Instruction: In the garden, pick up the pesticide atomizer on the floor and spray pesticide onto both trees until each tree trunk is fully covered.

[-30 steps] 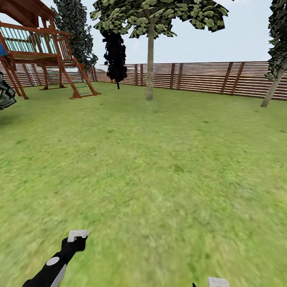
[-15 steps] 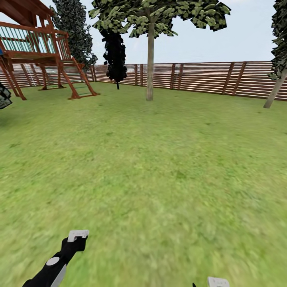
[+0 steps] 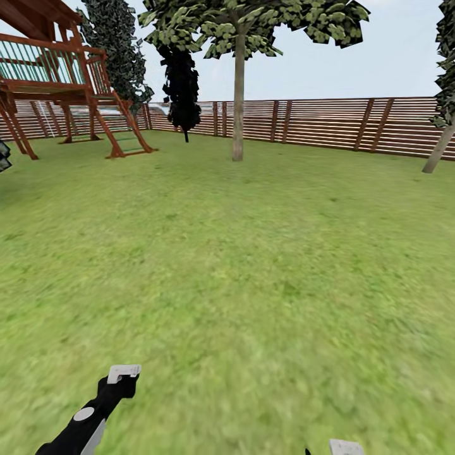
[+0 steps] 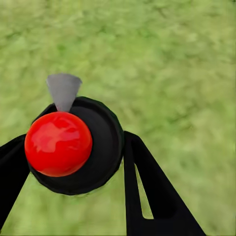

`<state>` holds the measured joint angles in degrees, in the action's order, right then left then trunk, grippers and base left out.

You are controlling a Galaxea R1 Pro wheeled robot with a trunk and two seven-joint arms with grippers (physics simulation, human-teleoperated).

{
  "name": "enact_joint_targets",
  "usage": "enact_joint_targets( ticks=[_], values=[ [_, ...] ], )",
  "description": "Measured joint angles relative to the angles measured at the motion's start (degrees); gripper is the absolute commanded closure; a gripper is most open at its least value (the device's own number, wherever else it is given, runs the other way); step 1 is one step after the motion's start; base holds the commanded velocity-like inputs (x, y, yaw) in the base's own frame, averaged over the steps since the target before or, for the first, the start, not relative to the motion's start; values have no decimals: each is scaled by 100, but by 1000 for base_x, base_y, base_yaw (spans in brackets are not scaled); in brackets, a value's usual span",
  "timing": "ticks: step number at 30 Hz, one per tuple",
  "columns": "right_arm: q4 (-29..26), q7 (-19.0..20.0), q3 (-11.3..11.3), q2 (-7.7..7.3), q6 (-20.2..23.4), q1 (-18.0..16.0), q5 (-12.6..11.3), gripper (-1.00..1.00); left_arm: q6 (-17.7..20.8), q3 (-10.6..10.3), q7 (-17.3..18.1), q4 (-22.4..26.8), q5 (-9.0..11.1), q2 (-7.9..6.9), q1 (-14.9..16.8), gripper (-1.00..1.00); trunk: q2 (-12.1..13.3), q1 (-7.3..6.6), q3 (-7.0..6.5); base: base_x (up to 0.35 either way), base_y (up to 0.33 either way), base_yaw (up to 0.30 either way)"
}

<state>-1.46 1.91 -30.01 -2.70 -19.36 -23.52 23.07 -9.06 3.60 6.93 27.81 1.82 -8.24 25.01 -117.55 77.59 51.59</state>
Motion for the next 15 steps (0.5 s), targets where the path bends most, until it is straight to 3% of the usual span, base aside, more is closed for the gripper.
enact_joint_targets(
  ticks=[15],
  values=[
    [0, 0, 1, 0, 1, 0, 0, -100, 1, -1, -2, 0, 0, -3, 0, 100, 0, 0, 0, 339, 0, 0]
  ],
)
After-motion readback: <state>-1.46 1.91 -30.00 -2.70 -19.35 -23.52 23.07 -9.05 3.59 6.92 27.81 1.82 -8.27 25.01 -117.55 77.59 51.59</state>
